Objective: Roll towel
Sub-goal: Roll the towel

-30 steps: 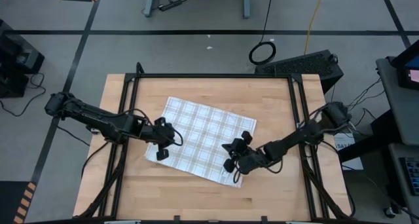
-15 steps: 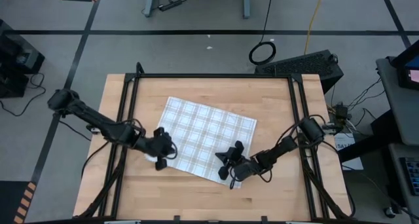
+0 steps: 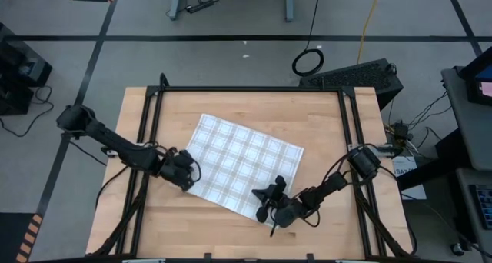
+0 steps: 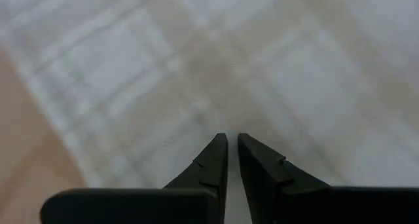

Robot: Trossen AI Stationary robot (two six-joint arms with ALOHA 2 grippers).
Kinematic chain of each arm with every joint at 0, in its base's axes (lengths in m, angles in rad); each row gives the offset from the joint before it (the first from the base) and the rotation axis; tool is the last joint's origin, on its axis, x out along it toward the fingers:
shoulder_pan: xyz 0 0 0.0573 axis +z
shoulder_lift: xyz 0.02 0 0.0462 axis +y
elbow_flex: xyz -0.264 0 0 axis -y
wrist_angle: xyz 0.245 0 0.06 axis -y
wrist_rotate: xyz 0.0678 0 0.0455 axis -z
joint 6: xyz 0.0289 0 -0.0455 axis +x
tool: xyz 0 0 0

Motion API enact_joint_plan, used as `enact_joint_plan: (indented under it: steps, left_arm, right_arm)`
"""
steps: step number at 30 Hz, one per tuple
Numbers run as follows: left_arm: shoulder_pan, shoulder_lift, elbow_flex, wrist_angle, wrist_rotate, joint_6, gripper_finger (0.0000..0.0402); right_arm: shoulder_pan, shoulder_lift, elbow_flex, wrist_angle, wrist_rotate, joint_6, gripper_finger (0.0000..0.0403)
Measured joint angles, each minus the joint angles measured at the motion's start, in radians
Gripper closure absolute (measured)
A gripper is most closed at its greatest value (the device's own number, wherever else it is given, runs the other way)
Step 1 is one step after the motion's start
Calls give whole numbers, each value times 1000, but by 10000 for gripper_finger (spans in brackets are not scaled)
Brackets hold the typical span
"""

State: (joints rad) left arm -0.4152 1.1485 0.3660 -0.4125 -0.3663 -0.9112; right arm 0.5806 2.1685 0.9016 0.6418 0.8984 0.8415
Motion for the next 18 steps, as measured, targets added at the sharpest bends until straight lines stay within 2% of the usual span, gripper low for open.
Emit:
enact_joint_plan:
  steps: [3,6,11,15,18]
  left_arm:
    - [75,7,-37,15,-57,1,357]
    - [156,15,-56,38,-121,23,357]
    - [287,18,-79,219,-161,186,357]
    - [393,28,-81,330,-160,306,357]
    - [434,28,-77,347,-132,323,357]
  right_arm:
    - [13,4,76,-113,-4,63,403]
    - [17,8,172,-297,-10,150,403]
    - [17,9,307,-575,-9,301,403]
    - [18,9,354,-616,14,302,403]
    - [20,5,375,-619,80,244,403]
